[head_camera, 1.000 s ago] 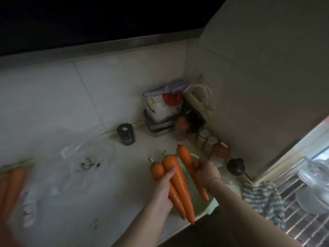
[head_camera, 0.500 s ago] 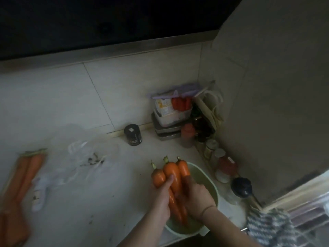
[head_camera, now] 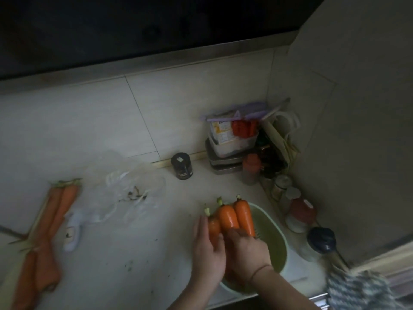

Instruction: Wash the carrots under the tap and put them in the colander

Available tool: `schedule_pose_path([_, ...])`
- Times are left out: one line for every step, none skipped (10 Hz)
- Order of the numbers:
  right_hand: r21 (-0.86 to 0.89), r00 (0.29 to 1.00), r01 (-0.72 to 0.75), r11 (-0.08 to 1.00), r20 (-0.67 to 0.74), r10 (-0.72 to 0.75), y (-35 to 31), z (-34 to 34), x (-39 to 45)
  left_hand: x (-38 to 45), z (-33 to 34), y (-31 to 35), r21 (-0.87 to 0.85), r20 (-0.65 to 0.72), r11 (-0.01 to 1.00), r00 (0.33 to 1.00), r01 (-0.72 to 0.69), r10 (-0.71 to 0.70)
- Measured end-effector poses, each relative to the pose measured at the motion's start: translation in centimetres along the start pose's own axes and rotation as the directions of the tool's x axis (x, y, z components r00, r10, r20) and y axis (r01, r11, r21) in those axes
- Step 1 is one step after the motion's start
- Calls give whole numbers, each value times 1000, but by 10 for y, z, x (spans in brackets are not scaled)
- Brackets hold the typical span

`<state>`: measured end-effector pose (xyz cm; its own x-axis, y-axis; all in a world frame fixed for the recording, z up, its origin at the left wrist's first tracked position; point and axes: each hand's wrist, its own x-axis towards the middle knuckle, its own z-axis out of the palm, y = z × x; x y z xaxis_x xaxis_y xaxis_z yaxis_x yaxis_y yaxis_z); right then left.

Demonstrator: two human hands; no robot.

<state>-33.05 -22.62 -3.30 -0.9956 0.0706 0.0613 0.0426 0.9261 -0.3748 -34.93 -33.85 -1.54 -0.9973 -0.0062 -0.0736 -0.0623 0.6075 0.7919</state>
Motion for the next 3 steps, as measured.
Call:
schedule_pose_path([-112, 999, -16, 994, -42, 11, -4, 10, 2, 14, -6, -25, 224, -67, 935, 952, -276, 298])
schedule_pose_path([-175, 1000, -27, 984, 5, 28, -6, 18, 1, 32, -16, -36, 249, -68, 904, 925, -347, 373])
schedule_pose_path([-82, 998, -38, 996, -61, 33, -4, 11, -10, 37, -24, -37, 205, -73, 837, 845, -507, 530])
